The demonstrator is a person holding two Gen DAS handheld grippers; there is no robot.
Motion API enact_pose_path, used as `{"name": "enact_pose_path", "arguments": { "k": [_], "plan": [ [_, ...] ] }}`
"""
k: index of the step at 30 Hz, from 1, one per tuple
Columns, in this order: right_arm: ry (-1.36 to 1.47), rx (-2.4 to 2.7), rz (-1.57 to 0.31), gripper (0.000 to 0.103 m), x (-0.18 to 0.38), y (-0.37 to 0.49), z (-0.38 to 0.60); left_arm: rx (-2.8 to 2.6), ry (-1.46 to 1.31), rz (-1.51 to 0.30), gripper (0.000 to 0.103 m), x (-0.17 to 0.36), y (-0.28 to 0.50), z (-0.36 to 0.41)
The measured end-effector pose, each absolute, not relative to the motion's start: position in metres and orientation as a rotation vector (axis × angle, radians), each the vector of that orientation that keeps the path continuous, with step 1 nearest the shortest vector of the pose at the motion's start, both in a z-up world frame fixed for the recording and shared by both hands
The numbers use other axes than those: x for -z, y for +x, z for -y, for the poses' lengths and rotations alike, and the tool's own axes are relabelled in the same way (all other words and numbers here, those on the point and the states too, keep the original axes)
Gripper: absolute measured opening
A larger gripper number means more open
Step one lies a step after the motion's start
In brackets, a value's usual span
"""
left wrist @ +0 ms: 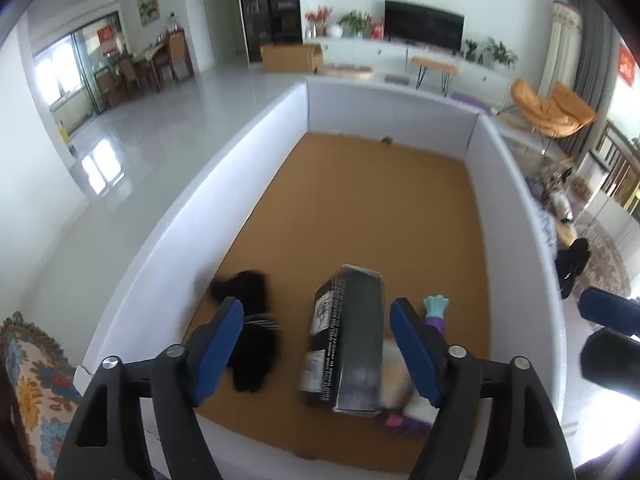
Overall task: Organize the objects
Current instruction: 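Drop the box and sunscreen tube behind the sofa with both grippers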
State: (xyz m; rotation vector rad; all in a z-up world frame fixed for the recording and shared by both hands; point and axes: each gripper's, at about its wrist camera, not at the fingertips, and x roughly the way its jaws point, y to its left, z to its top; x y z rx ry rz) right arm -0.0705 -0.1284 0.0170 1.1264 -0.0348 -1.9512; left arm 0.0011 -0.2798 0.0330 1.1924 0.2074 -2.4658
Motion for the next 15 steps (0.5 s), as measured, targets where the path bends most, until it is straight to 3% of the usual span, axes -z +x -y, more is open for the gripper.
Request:
{"name": "enact_pose_path", "arguments": {
  "k": [2,7,11,15],
  "plan": [
    [1.077,2.038,0.050,0.085,-0.023,-0.067,0.099,2.525,1.170,-0.191,0.076,-0.041,-0.004,0.259],
    [1.031,2.324,0.082,0.097,-0.004,-0.076,0.005,2.759,1.172,-0.178,0.076,-0.065,-0.001,0.187],
    [1.224,2.588,0.075,0.097,0.052,-0.095,-0.070,2.974,1.291,-0.135,0.099,-0.063,-0.001,0.101],
    [1.349,2.712,0.039,0.097,0.093,-0.088,-0.121,3.020,1.437,0.043,0.099,-0.026,-0.007,0.029]
  ]
}}
